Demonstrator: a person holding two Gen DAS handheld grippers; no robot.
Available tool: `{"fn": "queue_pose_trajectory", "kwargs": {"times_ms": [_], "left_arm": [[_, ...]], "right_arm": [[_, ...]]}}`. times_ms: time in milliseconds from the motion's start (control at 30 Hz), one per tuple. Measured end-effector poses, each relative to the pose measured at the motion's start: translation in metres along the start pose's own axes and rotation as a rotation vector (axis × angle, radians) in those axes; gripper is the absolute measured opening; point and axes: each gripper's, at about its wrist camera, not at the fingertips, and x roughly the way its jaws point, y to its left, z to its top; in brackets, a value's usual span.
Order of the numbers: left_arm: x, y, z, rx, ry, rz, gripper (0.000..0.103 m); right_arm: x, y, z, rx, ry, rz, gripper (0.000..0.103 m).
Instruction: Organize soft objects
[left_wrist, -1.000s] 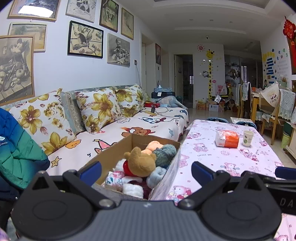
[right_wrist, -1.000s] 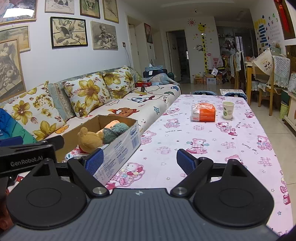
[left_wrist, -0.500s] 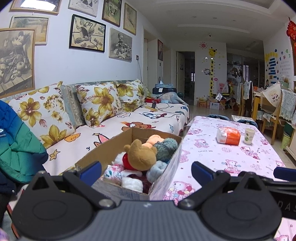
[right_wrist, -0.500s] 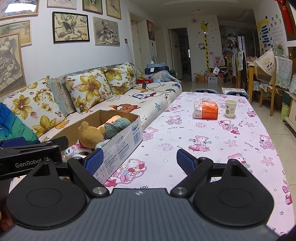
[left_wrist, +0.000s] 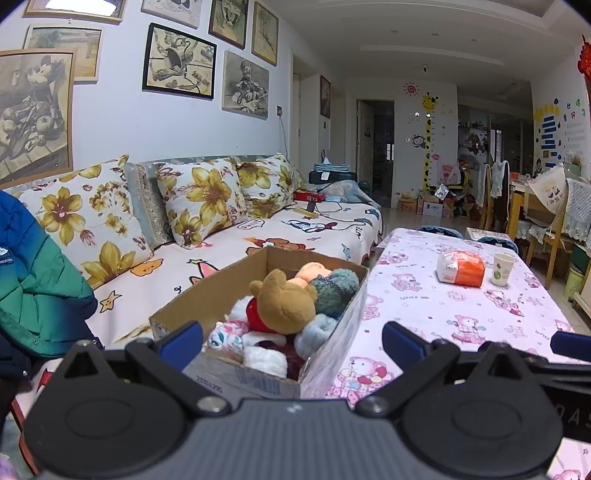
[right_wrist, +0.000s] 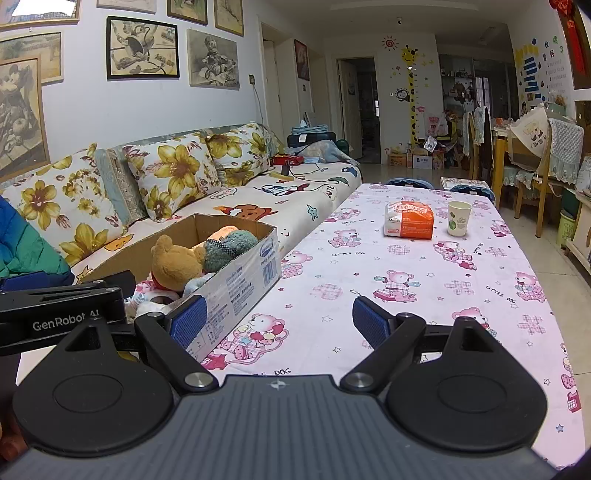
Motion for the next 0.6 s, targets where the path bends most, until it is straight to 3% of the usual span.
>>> {"fn": "queue_pose_trajectory", "kwargs": {"times_ms": [600], "left_arm": [[0.01,0.0,-0.006,-0.012,0.026,0.001,0.102]], "right_arm": [[0.005,-0.003,0.001,-0.001,0.019,0.001,0.103]]}}
